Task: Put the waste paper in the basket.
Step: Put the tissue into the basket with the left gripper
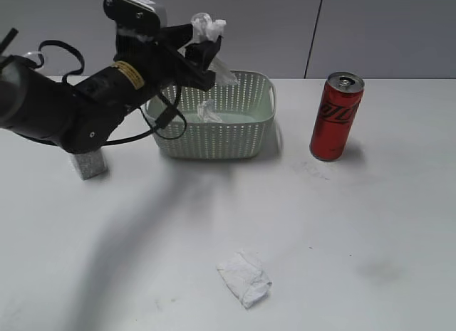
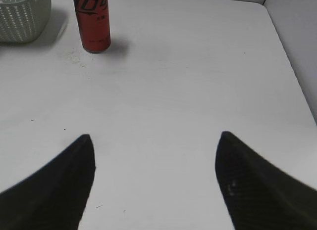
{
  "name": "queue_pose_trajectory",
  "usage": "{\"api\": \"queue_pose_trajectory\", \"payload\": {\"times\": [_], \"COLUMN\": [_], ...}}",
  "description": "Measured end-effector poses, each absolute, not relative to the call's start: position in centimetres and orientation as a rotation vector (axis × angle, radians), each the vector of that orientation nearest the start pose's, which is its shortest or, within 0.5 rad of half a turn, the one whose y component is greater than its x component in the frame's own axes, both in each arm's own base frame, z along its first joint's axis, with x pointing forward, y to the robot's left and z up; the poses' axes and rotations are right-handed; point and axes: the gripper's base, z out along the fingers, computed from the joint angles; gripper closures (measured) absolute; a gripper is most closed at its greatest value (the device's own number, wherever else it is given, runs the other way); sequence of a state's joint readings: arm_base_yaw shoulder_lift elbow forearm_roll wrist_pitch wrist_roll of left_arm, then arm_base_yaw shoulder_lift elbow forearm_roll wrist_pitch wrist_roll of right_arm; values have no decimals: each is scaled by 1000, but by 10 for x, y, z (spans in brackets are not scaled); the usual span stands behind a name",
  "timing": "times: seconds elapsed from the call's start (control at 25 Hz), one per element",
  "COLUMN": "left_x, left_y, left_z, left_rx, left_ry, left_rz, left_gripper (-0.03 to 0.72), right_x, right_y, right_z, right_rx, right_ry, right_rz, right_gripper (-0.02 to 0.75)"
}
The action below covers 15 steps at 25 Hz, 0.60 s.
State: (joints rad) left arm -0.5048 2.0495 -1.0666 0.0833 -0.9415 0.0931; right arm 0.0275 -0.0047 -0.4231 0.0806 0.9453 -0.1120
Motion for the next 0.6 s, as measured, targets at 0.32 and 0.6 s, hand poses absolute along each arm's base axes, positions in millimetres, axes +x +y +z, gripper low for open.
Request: {"api": "queue_pose_trajectory", "payload": {"times": [0.32, 0.6], "left_x": [378, 383], "left_y": [-207, -197], "left_z": [178, 171], "left_rx": [518, 267], "left_ry": [1457, 1618], "left_rz": [-337, -435], "left_gripper": [94, 95], "right_x": [7, 7], "right_y": [6, 6], "right_z": [265, 265], "right_rx": [-133, -133], "right_ry": [1994, 1994], "right_rz": [42, 42], "right_gripper": [166, 166]}}
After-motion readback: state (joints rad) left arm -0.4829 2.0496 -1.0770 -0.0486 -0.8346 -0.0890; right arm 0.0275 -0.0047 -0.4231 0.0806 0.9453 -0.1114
